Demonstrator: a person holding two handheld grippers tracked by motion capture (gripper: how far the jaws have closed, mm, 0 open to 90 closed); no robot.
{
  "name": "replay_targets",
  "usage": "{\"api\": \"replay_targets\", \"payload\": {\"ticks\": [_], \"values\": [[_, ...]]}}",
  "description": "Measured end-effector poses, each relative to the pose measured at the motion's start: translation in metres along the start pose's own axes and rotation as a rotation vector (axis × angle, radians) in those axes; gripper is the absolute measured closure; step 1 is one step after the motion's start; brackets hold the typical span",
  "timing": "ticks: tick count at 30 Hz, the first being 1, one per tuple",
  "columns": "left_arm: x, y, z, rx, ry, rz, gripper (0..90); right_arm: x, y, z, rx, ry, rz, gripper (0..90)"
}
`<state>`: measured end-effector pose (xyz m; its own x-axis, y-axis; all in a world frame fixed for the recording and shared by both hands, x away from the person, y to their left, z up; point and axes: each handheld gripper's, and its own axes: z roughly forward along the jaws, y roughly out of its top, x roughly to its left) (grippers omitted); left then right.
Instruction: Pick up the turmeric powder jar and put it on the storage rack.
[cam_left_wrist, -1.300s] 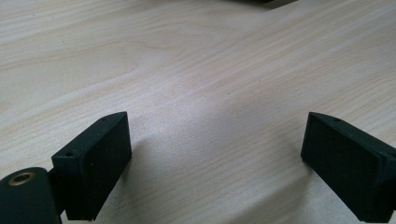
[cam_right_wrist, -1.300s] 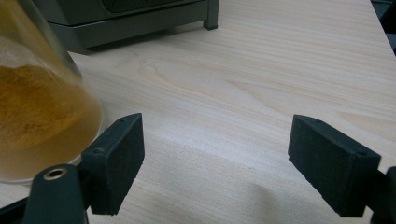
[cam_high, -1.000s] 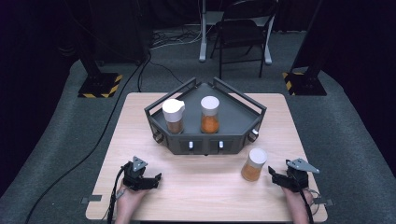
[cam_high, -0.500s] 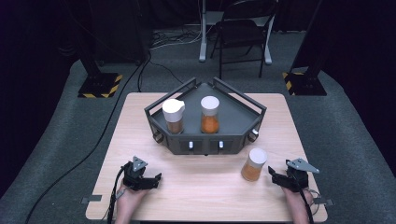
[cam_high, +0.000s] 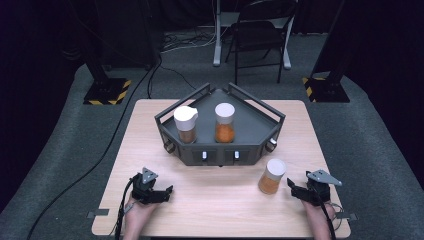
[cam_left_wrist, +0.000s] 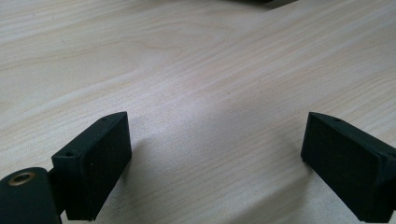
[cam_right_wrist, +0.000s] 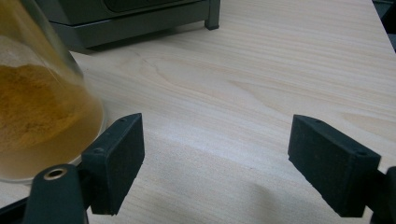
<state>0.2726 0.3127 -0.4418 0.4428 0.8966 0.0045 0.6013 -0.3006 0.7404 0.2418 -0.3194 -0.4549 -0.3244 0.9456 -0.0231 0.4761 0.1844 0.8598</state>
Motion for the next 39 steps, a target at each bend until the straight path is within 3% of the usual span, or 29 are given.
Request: {"api": "replay_targets", "payload": {"ticks": [39], "values": [[0.0001,0.0000,0.0000,0.000,0.000,0.000,8.5,-0.0030,-0.0021,-0.0028,-0.011,0.030,-0.011,19.1]]}}
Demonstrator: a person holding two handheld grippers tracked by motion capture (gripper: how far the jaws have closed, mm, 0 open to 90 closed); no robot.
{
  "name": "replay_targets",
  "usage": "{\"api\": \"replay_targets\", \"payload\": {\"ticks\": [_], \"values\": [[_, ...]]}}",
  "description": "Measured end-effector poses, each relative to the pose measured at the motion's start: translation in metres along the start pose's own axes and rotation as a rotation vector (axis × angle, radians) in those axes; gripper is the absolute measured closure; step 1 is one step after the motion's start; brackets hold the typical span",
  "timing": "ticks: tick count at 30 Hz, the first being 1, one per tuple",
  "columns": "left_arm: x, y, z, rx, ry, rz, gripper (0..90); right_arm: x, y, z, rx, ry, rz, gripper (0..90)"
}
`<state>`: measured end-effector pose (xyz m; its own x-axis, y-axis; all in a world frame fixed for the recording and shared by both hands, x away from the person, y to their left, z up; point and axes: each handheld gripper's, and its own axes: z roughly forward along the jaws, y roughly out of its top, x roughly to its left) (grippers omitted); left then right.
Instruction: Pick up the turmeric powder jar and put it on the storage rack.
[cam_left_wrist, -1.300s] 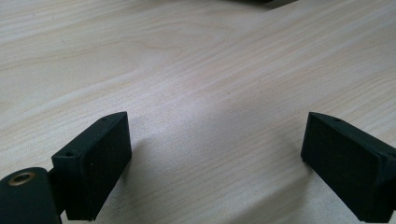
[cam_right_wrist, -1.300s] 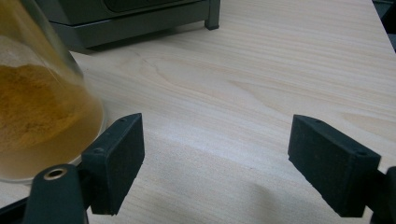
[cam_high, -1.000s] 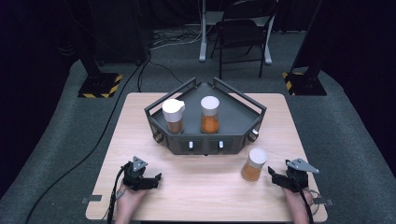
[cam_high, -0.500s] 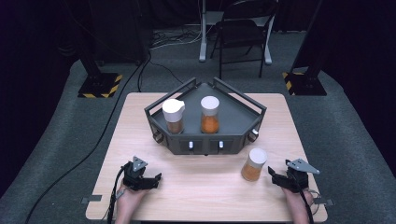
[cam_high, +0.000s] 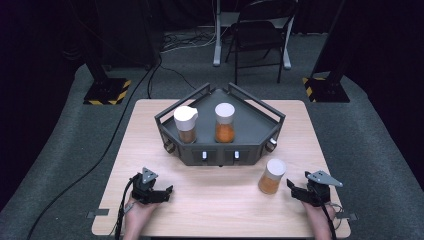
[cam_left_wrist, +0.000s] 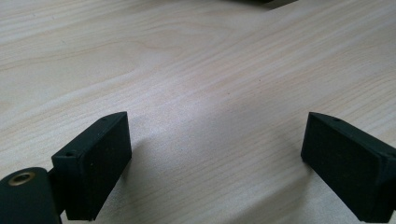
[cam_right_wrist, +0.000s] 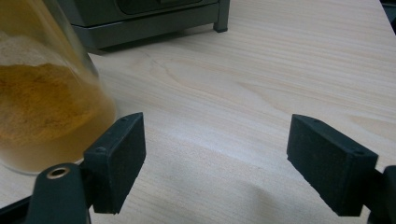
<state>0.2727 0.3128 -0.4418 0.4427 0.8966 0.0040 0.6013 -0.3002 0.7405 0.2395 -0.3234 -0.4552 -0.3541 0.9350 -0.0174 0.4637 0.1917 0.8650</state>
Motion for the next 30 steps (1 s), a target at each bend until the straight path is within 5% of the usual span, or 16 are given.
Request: {"api": "replay_targets", "payload": {"ticks": [30], "values": [[0.000,0.000,0.000,0.000,0.000,0.000,8.4,-0.006,0.026,-0.026,-0.059,0.161,-0.055,20.3]]}}
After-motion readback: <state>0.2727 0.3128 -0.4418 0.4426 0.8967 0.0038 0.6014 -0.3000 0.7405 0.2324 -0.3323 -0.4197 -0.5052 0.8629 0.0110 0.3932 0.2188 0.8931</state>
